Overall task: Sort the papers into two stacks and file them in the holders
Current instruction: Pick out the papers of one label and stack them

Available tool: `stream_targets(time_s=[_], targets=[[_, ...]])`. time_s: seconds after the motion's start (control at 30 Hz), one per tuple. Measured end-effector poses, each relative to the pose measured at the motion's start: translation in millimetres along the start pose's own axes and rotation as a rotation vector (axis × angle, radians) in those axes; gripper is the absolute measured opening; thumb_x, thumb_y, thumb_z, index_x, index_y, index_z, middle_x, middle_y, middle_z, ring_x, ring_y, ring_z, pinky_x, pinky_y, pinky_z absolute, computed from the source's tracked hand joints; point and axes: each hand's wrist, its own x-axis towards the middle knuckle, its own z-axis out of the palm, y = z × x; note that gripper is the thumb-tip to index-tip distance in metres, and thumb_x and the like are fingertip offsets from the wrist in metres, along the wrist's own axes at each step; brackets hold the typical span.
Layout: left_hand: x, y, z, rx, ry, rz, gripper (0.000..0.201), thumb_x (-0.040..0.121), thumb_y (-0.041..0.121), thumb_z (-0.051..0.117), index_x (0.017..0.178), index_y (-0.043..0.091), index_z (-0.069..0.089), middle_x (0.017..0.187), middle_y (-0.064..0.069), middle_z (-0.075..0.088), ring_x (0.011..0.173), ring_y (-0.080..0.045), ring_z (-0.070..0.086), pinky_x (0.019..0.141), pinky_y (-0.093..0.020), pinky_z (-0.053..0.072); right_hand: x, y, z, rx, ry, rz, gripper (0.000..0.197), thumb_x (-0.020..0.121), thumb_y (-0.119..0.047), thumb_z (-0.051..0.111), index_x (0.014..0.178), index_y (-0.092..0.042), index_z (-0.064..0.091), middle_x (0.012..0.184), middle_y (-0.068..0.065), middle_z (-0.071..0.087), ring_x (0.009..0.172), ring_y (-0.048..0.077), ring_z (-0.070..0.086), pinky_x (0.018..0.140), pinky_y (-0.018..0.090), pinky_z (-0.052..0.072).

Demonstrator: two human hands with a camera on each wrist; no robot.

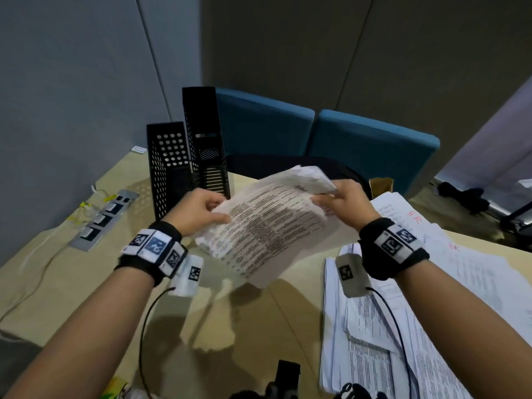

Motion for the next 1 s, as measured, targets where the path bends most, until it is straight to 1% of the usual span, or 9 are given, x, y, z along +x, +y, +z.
stream_targets(time_s=[0.07,0.13,0.27,0.37,0.5,0.6,0.7,0.83,1.0], targets=[[-8,-8,-8,-0.093,0.068,-0.011,0.013,0.076,0.011,0.080,0.082,0.020,0.073,0.074,0.004,0.075,0.068,-0.008,0.069,0.064,-0.022,0.052,-8,20,4,0.253,0.022,0.110,0.013,0.085,-0.006,0.067,0.097,-0.002,0.071,0.091,0.019,0.074,0.079,0.025,0.068,0.079,0.046,0.057],[-14,-16,-6,-0.333,0.189,-0.053,0.017,0.076,0.005,0.077,0.087,0.017,0.073,0.077,0.006,0.076,0.070,-0.003,0.071,0.063,-0.017,0.053,-19,37,20,0.412,0.056,0.180,0.007,0.084,-0.009,0.068,0.088,-0.010,0.073,0.082,0.005,0.076,0.072,0.019,0.069,0.075,0.040,0.057],[-25,-28,22,-0.716,0.316,-0.165,0.026,0.083,0.000,0.068,0.108,0.007,0.068,0.104,-0.007,0.075,0.094,-0.017,0.073,0.084,-0.033,0.057,-40,57,63,0.613,0.143,0.286,0.018,0.066,-0.025,0.074,0.081,-0.014,0.073,0.086,0.012,0.072,0.077,0.024,0.065,0.074,0.044,0.054],[-36,-33,45,-0.738,0.423,-0.132,0.026,0.083,-0.002,0.068,0.106,0.008,0.067,0.094,0.000,0.077,0.086,-0.011,0.073,0.073,-0.022,0.057,-52,63,90,0.699,0.102,0.339,0.016,0.071,-0.017,0.076,0.086,-0.013,0.073,0.088,0.012,0.071,0.084,0.027,0.063,0.078,0.050,0.051],[-46,-50,64,-0.782,0.457,-0.198,0.055,0.073,0.008,0.081,0.123,0.002,0.060,0.109,-0.011,0.073,0.097,-0.021,0.072,0.090,-0.039,0.056,-56,60,96,0.681,0.162,0.280,0.043,0.060,-0.018,0.078,0.101,-0.010,0.068,0.091,0.008,0.069,0.082,0.023,0.063,0.066,0.035,0.050],[-45,-52,64,-0.789,0.452,-0.220,0.059,0.071,0.003,0.081,0.125,0.001,0.058,0.111,-0.014,0.072,0.095,-0.020,0.073,0.091,-0.041,0.056,-51,42,88,0.439,0.289,-0.022,0.058,0.075,-0.016,0.077,0.126,-0.019,0.050,0.102,-0.002,0.065,0.087,0.003,0.065,0.071,0.025,0.056],[-46,-50,61,-0.785,0.420,-0.203,0.056,0.070,0.003,0.081,0.122,0.003,0.061,0.111,-0.013,0.072,0.102,-0.026,0.070,0.094,-0.046,0.054,-40,18,81,-0.134,0.402,-0.277,0.064,0.078,-0.027,0.065,0.137,-0.024,0.042,0.117,-0.005,0.062,0.105,0.008,0.058,0.092,0.035,0.042],[-51,-52,61,-0.822,0.360,-0.181,0.054,0.071,0.007,0.082,0.120,0.001,0.062,0.112,-0.017,0.072,0.104,-0.032,0.070,0.095,-0.052,0.051,-43,-1,91,-0.798,0.170,-0.156,0.071,0.079,-0.029,0.056,0.145,-0.017,0.032,0.126,0.002,0.055,0.118,0.025,0.050,0.102,0.057,0.027],[-51,-54,62,-0.852,0.350,-0.184,0.058,0.069,0.013,0.082,0.123,0.005,0.061,0.114,-0.016,0.071,0.107,-0.032,0.068,0.101,-0.054,0.046,-44,-1,110,-0.900,0.159,-0.131,0.087,0.069,-0.016,0.060,0.148,-0.012,0.021,0.139,0.014,0.046,0.133,0.034,0.040,0.106,0.062,0.014]])
